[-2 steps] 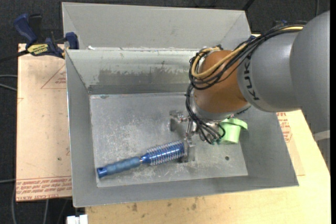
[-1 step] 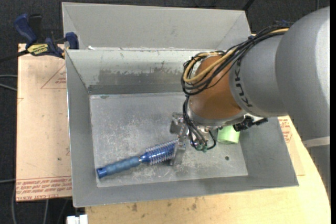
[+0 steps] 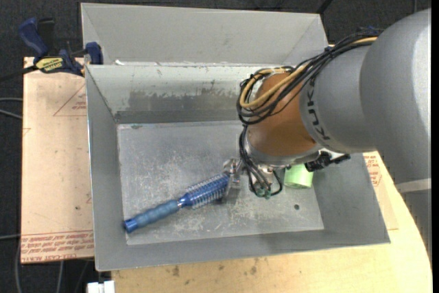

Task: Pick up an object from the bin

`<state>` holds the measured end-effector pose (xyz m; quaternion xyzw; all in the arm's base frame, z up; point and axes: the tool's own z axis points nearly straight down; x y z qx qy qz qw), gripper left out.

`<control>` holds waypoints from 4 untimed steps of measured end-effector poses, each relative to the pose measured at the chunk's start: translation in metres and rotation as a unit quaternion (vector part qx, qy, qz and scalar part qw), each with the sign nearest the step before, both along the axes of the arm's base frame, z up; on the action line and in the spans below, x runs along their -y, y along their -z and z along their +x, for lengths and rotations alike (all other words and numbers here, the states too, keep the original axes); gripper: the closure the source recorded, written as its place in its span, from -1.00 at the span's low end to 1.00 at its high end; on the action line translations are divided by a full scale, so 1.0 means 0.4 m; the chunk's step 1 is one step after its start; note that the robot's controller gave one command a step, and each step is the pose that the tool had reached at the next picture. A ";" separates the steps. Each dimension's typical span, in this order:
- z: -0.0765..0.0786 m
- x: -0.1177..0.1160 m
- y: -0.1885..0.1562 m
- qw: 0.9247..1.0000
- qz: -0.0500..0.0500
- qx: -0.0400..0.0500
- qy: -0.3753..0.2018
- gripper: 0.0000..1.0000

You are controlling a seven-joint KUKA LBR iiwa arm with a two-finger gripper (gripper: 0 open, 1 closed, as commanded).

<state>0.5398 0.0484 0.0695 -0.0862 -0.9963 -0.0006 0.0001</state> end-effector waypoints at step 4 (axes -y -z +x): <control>-0.031 0.019 -0.365 0.989 0.000 -0.002 -0.145 1.00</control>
Offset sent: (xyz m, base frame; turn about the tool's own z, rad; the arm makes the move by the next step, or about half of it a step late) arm 0.0300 -0.0159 0.0928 0.0350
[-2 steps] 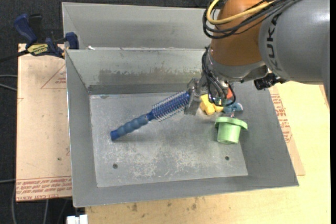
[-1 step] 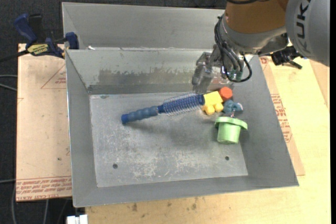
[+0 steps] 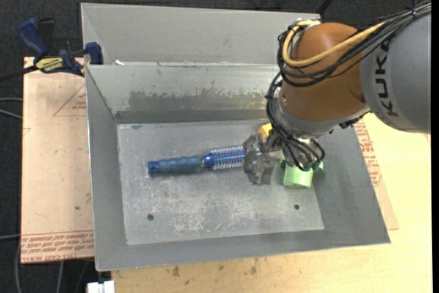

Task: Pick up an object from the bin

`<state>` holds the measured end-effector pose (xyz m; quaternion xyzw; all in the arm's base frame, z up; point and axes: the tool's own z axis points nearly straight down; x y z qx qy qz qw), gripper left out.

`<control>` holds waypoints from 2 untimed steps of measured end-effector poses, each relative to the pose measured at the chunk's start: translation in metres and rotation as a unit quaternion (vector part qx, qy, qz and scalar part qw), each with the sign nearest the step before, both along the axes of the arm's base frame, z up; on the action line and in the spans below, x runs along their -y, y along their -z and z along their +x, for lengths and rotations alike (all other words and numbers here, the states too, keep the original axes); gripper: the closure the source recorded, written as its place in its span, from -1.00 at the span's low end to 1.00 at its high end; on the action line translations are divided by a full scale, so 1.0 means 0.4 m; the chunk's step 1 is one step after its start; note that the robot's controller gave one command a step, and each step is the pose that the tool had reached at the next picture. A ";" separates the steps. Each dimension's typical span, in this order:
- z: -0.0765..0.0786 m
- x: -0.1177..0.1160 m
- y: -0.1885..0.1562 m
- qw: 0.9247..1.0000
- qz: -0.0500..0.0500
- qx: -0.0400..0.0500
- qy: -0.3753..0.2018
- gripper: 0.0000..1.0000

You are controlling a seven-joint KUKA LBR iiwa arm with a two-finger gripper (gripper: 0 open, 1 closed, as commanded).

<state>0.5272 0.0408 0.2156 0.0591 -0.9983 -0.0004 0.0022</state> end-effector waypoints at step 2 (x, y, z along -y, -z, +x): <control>0.157 0.043 0.191 1.000 0.000 0.002 -0.030 -1.00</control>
Offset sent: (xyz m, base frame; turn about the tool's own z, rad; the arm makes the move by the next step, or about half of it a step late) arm 0.0000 0.0000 0.0000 0.0000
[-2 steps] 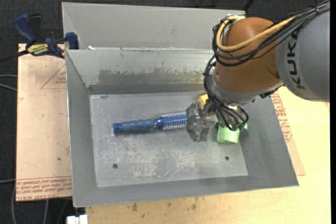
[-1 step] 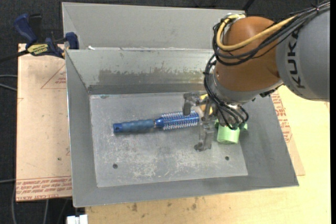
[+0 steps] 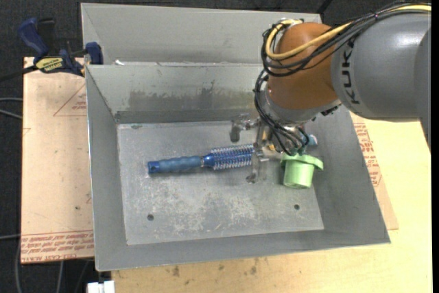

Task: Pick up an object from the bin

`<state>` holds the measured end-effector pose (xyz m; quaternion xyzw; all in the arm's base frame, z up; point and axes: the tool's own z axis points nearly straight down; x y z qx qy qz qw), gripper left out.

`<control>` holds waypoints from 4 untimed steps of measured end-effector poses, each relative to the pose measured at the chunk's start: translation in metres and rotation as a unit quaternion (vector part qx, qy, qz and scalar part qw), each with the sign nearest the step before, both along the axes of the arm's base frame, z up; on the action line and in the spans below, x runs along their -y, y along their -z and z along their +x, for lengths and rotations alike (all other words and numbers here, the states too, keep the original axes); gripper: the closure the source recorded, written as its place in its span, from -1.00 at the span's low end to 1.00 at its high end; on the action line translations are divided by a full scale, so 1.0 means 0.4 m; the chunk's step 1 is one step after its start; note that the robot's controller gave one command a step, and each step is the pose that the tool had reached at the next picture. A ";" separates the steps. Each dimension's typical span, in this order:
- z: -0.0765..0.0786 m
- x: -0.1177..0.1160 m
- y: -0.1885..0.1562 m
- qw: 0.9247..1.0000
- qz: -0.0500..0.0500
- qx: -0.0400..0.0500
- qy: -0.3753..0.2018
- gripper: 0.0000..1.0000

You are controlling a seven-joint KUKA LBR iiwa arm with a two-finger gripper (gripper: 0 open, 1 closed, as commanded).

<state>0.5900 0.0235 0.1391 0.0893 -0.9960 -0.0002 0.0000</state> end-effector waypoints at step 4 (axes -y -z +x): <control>-0.025 0.000 -0.173 0.997 0.000 0.005 -0.082 1.00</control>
Offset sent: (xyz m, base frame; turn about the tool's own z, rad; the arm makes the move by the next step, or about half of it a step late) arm 0.0330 0.0132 -0.0691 0.0912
